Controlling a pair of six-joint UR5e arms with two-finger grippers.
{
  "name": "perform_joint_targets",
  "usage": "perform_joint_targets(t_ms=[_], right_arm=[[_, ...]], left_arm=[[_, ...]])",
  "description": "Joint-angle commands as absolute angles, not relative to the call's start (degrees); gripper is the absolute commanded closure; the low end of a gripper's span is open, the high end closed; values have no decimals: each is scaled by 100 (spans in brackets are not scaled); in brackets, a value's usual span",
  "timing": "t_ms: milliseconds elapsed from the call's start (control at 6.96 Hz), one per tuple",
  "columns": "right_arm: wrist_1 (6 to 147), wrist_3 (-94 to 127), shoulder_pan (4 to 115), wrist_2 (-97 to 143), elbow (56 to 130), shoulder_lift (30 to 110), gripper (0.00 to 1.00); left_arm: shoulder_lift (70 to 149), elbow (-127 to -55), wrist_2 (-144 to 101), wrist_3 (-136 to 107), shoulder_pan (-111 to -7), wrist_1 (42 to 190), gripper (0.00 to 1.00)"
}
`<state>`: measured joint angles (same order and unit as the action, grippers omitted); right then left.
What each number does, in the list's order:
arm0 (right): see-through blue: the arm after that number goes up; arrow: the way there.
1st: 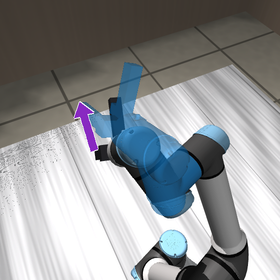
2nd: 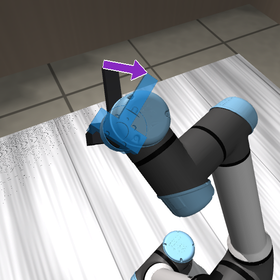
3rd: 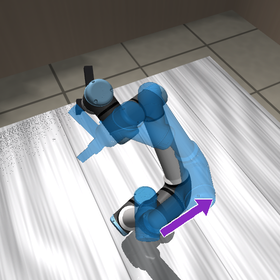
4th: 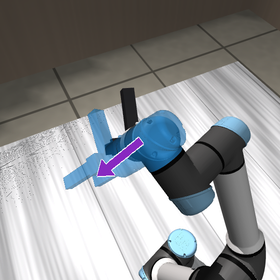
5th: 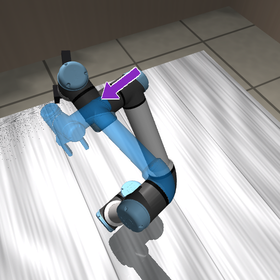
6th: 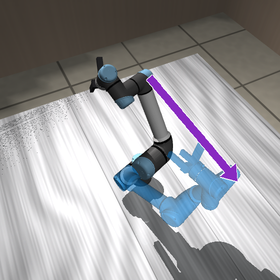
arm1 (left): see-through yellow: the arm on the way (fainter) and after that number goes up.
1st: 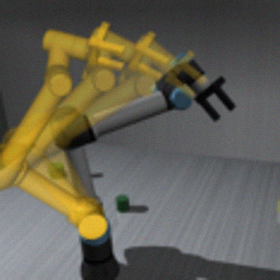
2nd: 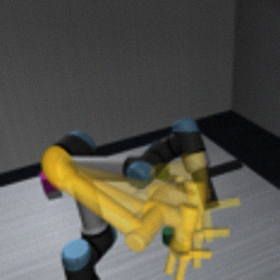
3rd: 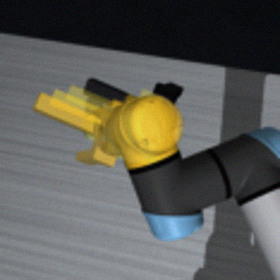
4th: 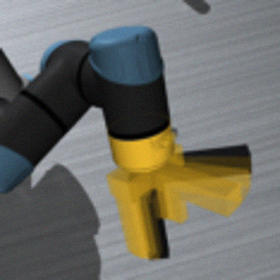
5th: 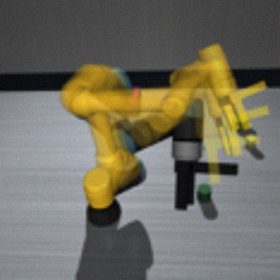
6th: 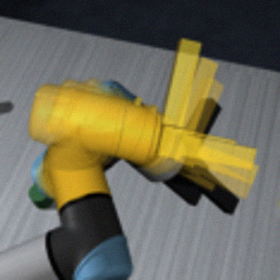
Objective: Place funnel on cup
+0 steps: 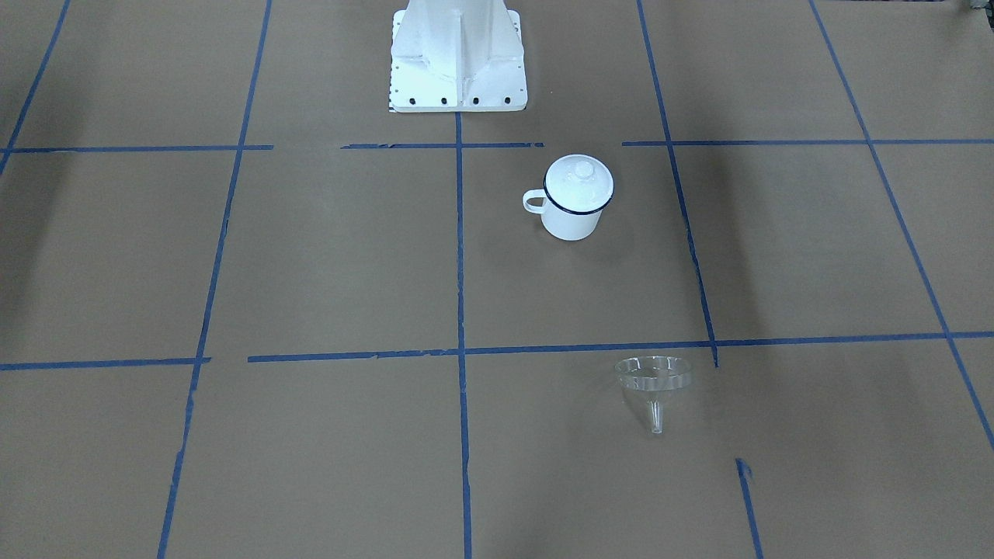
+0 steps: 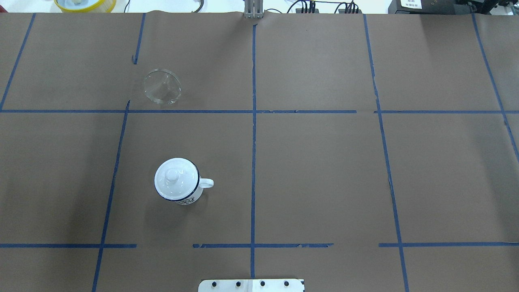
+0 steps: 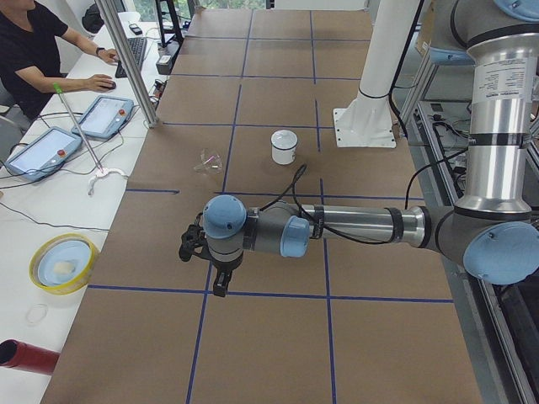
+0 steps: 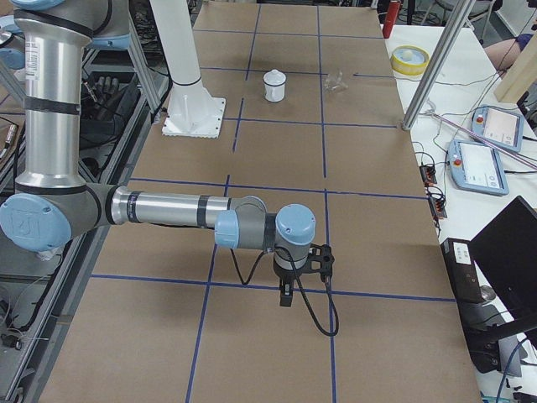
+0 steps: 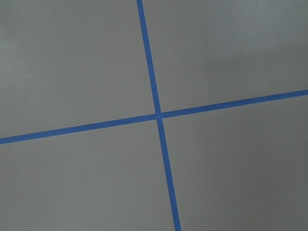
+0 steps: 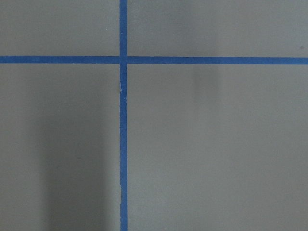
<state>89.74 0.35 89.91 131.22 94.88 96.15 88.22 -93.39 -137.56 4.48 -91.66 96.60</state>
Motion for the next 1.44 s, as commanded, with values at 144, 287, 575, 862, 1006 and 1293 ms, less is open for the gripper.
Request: perform_joint_targets(t_ms=[144, 287, 575, 862, 1006, 1293], right_arm=[[8974, 35, 8991, 13122, 9492, 9615, 0], [8974, 35, 8991, 13122, 9483, 9615, 0], [8974, 35, 8991, 13122, 9483, 9615, 0], [8974, 35, 8991, 13122, 9492, 9615, 0], [8974, 35, 8991, 13122, 9483, 9615, 0], [8974, 35, 8991, 13122, 9492, 9615, 0]], left_arm=[[8667, -9412, -13562, 230, -9167, 9642, 0], [8675, -9430, -13553, -581, -9158, 9703, 0], [8684, -9562, -13570, -738, -9158, 9712, 0], [8718, -9615, -13562, -1376, -9141, 9834, 0], [8719, -9633, -13570, -1650, -9141, 10235, 0], [8641, -10174, -13544, -2836, -9062, 10345, 0]])
